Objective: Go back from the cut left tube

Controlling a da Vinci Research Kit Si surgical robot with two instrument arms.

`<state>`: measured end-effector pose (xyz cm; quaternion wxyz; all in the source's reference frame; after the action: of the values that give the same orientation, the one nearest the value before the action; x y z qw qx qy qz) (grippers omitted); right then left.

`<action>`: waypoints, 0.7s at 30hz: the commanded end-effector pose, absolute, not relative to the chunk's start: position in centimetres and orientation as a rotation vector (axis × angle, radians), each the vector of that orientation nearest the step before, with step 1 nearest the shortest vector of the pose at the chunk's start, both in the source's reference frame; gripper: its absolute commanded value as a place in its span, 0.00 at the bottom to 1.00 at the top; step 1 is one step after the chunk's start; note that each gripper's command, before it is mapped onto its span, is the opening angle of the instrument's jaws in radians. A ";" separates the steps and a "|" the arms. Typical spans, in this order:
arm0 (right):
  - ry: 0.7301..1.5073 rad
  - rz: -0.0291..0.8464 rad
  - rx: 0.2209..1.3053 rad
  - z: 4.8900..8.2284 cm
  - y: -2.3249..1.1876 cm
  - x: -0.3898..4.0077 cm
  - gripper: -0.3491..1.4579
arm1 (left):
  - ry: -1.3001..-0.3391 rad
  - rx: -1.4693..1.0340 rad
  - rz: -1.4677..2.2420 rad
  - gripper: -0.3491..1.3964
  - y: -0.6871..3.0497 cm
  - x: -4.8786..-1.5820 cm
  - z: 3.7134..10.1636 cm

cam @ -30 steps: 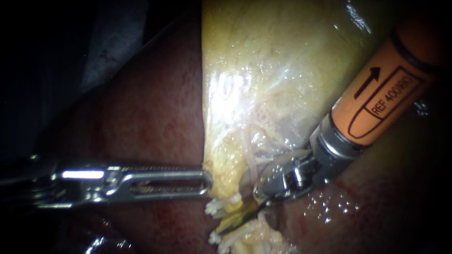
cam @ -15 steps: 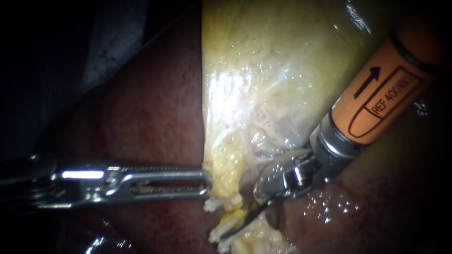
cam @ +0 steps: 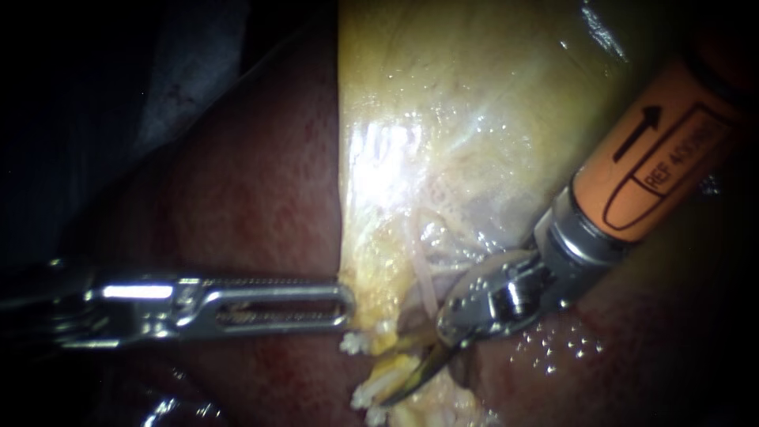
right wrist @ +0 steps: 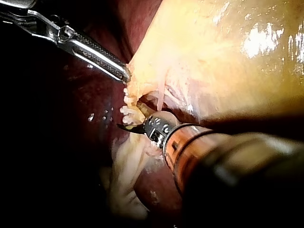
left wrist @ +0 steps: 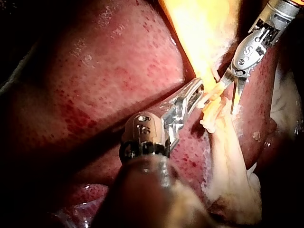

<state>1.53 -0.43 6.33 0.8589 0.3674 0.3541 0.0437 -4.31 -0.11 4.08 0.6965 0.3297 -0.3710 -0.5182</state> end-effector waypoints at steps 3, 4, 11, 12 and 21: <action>0.749 0.103 0.762 6.25 -0.35 1.43 0.53 | -0.828 0.736 -1.156 0.00 -0.11 -4.31 4.09; 0.751 0.109 0.759 6.22 -0.32 1.39 0.53 | -0.828 0.736 -1.156 0.00 -0.11 -4.31 4.09; 0.766 0.129 0.738 6.00 -0.11 1.13 0.53 | -0.828 0.737 -1.155 0.00 -0.10 -4.31 4.09; 0.769 0.130 0.734 5.97 -0.08 1.09 0.53 | -0.828 0.737 -1.155 0.00 -0.10 -4.31 4.09; 0.797 0.152 0.668 5.60 0.37 0.66 0.52 | -0.828 0.736 -1.155 0.00 -0.11 -4.31 4.10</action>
<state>0.62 0.42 5.56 0.8652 0.3172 0.3812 0.0745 -4.31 -0.10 4.10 0.6965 0.3302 -0.3709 -0.5179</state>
